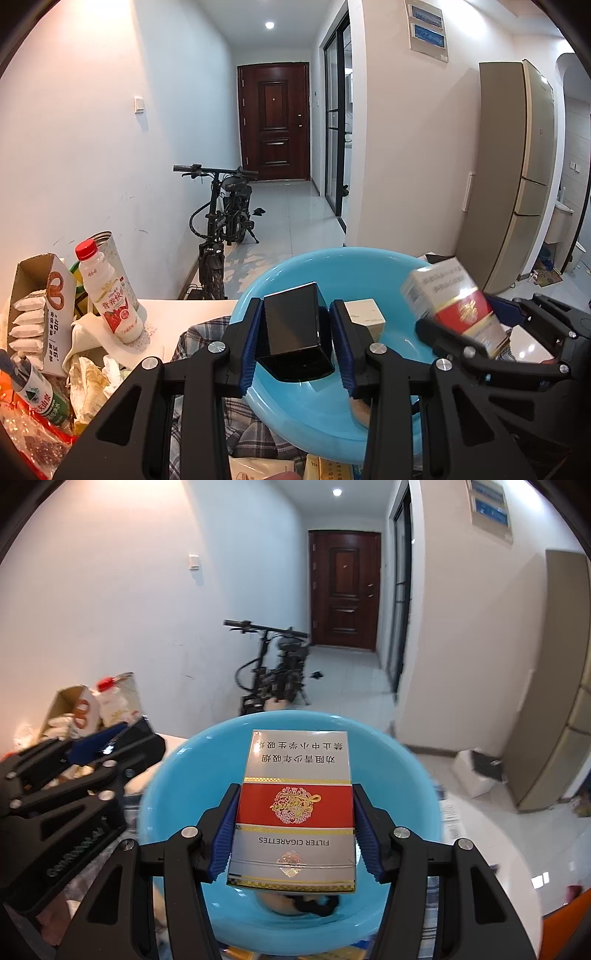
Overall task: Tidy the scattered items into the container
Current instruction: 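Open the right gripper to drop the cigarette pack into the basin, then lower the black box into the basin and open the left gripper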
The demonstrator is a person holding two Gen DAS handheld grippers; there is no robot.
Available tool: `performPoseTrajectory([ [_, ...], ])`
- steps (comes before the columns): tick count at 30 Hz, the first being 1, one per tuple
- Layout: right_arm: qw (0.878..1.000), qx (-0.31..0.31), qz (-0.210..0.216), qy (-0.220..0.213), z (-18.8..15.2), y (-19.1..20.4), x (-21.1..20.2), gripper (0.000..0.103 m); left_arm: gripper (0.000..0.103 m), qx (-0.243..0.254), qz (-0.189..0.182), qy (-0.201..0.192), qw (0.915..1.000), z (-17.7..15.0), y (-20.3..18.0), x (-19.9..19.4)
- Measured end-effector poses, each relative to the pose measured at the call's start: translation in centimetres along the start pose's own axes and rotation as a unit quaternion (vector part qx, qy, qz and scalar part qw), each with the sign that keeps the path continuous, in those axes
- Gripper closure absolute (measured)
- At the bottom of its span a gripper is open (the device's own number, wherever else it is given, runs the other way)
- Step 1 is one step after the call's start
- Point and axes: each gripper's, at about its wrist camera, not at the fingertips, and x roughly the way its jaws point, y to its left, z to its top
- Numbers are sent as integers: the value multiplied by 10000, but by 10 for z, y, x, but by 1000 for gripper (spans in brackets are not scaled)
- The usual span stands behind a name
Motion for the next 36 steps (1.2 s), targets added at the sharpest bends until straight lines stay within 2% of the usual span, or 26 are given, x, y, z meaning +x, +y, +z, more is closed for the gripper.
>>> performPoseTrajectory([
  [3,9997,144,-185,-91,0,-7,-1,2,68,-62,-31,14,10000,1,4,0],
  [4,9996,167,-203,-103,1,-10,-2,1,68,-85,-50,24,9999,1,6,0],
  [8,9993,137,-316,-124,1,-12,-4,1,68,-5,75,-36,10000,1,3,-2],
  [13,9978,5,-660,-57,1,-9,2,1,68,12,7,-3,10000,0,2,0],
  [27,9977,6,-674,-1,0,-13,2,1,68,32,18,9,10000,0,0,0],
  [36,9956,-42,-932,47,0,-15,1,1,68,77,-13,15,10000,-1,-2,1],
])
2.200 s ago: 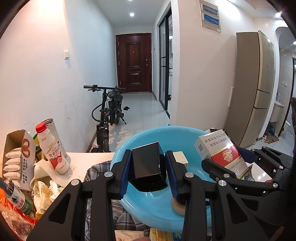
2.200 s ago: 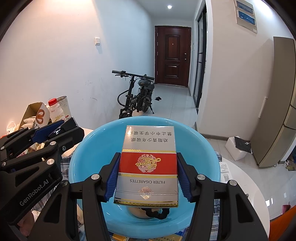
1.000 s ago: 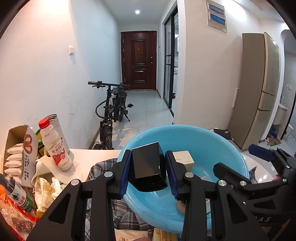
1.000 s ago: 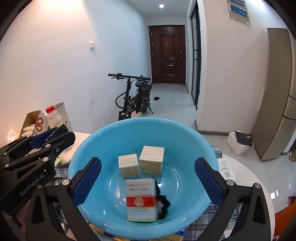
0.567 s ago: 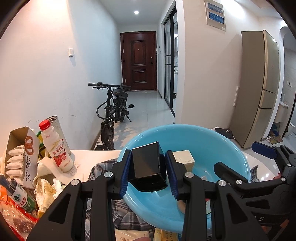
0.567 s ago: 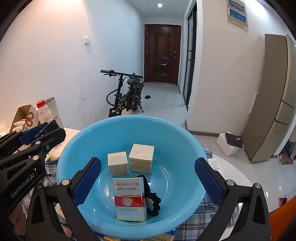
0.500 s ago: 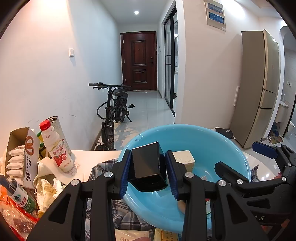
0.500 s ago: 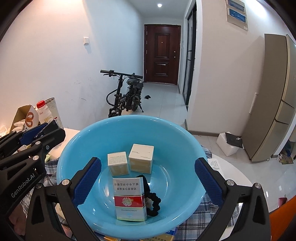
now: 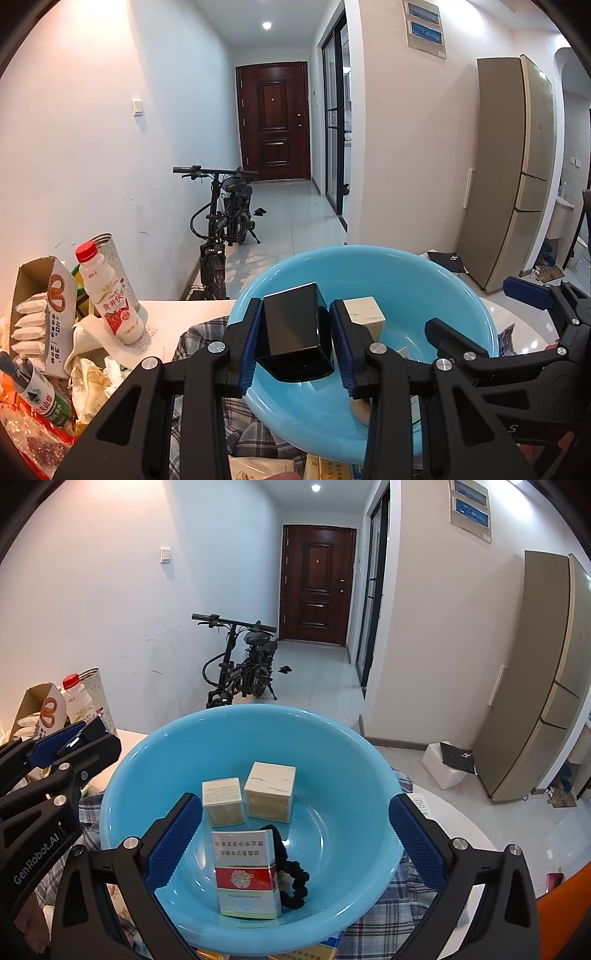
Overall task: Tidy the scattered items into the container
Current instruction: 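Lower the black box into the basin and open the left gripper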
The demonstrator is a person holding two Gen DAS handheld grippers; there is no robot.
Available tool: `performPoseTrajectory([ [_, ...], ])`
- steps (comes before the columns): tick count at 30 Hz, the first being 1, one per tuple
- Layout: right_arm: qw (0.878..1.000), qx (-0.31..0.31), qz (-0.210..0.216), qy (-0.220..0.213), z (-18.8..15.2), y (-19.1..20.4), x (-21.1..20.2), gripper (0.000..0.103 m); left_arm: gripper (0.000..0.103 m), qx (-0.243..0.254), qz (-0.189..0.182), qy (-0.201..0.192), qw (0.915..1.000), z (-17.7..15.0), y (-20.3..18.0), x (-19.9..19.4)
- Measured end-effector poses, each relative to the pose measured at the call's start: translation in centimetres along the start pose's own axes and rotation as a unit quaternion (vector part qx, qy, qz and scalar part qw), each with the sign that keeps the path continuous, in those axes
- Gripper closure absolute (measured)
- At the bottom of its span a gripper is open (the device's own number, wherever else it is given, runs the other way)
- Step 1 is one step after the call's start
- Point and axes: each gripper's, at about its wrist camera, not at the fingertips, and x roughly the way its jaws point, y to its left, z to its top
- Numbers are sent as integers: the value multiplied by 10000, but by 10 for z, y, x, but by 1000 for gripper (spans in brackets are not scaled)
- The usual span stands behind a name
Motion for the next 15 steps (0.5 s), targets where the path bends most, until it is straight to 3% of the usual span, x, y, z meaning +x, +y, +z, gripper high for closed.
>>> performPoseTrajectory([
  [15,9998,8,-197,11,0,-3,0,1,68,13,1,27,10000,0,-2,1],
])
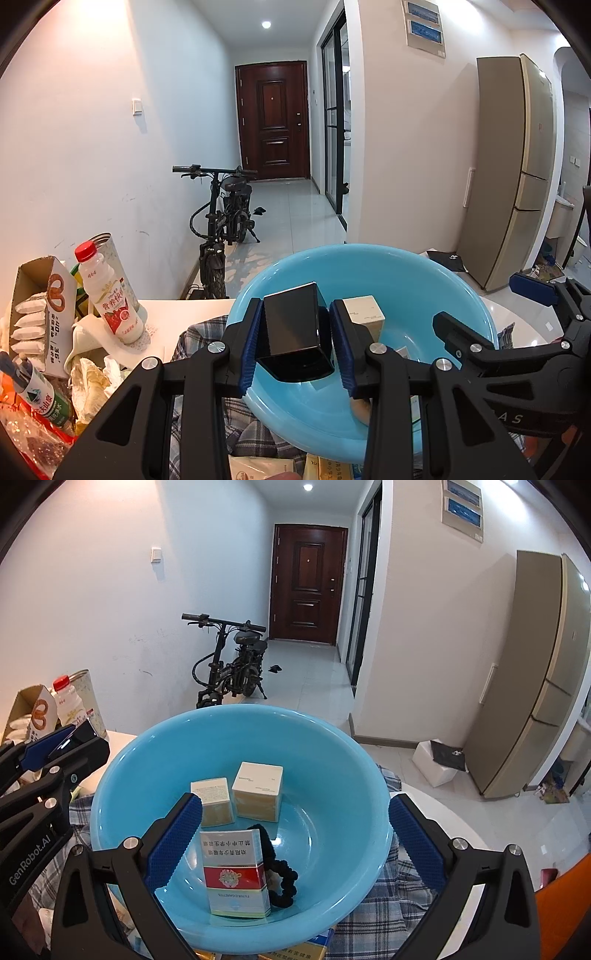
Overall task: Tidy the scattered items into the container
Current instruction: 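Lower the black box into the basin and open the left gripper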
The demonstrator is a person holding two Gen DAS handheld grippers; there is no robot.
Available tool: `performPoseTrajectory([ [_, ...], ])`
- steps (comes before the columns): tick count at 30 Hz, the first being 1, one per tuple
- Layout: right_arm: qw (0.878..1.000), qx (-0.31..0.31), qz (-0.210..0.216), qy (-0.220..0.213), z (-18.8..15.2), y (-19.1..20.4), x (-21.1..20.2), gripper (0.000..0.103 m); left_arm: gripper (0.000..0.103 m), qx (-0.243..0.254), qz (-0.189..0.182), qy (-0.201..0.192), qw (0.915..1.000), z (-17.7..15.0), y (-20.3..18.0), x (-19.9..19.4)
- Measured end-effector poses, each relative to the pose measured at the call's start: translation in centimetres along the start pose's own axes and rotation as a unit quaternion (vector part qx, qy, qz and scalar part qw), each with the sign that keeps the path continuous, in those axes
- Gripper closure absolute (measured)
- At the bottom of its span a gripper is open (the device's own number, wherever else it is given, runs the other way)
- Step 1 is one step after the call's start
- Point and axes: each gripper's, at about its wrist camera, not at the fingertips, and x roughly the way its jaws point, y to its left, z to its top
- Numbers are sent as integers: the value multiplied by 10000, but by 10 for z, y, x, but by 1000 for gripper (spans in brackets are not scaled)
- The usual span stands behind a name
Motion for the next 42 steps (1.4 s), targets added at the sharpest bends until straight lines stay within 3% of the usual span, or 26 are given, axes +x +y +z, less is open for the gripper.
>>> performPoseTrajectory([
  [13,10000,26,-50,-3,1,3,0,0,68,24,15,16,10000,0,-2,2],
  [14,10000,26,-53,-1,1,3,0,0,66,29,10,29,10000,0,-2,2],
  [16,10000,25,-61,0,1,3,0,0,35,32,123,21,9999,0,-1,3],
  [18,9999,32,-135,-11,1,1,0,0,18,-19,405,-62,9992,1,2,2],
  [23,9999,73,-114,-39,1,-1,-1,0,17,-413,-153,56,9990,3,16,2],
  [27,9999,41,-101,-20,0,1,1,0,17,-290,15,2,9996,3,13,0],
  [34,9999,25,-109,-13,0,3,2,0,17,-219,-28,-20,9998,3,7,-2],
  [35,9999,24,-109,-14,0,3,2,0,16,-218,-38,-9,9998,3,7,-2],
  [37,9999,16,-115,-13,0,3,2,0,1,-243,-11,-27,9997,3,8,-1],
  [42,9999,26,-99,-14,0,3,2,0,0,-189,49,-104,9998,3,7,-3],
])
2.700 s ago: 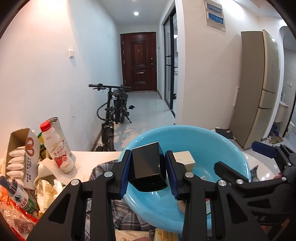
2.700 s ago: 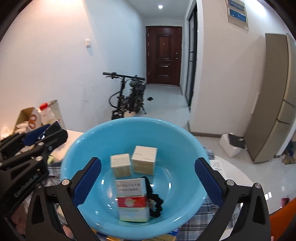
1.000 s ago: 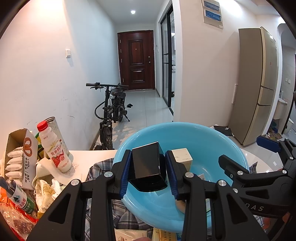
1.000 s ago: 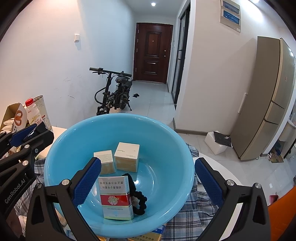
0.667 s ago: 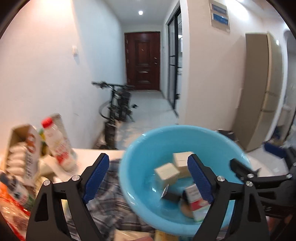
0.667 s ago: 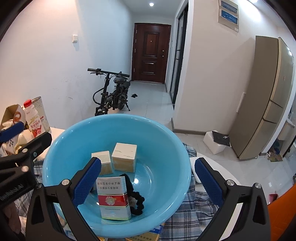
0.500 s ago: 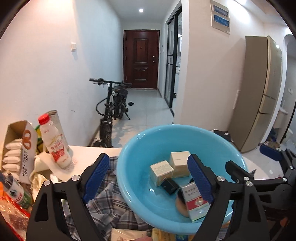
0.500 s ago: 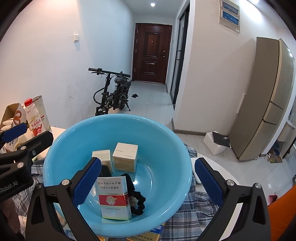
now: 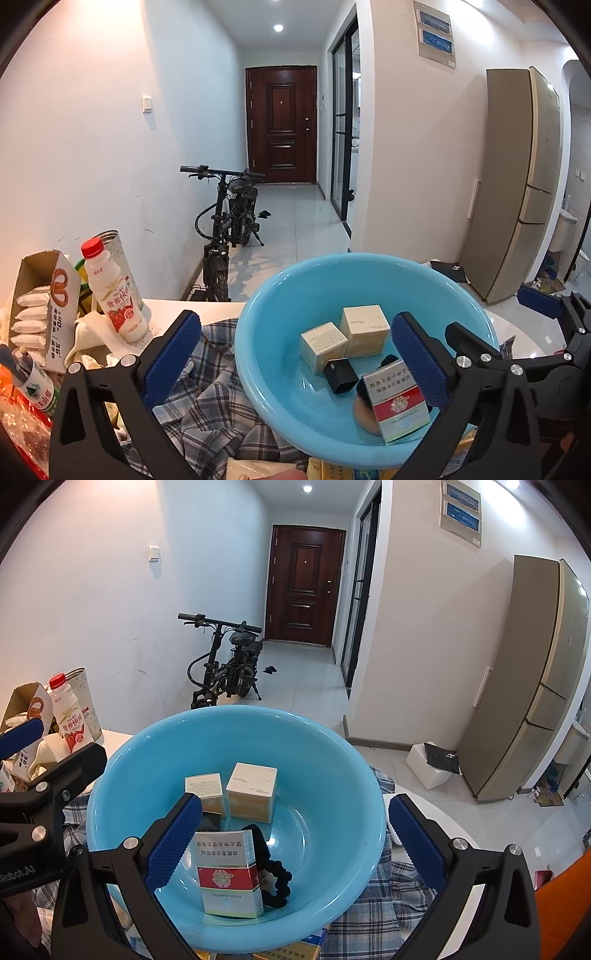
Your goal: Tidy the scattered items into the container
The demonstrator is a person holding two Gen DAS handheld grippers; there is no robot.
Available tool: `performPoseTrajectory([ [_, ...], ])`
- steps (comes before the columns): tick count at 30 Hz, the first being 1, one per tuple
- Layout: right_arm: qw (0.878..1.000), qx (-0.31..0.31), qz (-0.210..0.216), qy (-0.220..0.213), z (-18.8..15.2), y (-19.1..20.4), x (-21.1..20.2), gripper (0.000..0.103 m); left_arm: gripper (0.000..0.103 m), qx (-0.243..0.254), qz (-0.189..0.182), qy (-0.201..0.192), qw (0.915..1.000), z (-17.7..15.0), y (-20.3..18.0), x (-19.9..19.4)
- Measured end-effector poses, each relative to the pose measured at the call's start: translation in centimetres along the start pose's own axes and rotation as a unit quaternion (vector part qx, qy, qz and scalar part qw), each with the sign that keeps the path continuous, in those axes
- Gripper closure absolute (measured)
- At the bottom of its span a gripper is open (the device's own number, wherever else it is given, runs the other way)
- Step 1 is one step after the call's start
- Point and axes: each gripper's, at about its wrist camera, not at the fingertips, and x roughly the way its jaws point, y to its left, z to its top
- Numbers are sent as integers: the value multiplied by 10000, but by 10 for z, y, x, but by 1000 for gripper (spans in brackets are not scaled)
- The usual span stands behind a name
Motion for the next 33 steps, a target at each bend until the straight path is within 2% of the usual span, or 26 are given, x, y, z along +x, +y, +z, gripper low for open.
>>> performPoseTrajectory([
  [17,10000,-25,-12,19,-2,1,0,0,0,60,-15,48,10000,0,-2,1],
  [26,10000,-36,-55,-21,-4,0,-2,0,0,209,138,-153,9996,1,-4,-8],
  [33,9998,-10,-86,-154,-3,-7,-14,0,0,67,50,-172,9998,5,4,-17],
])
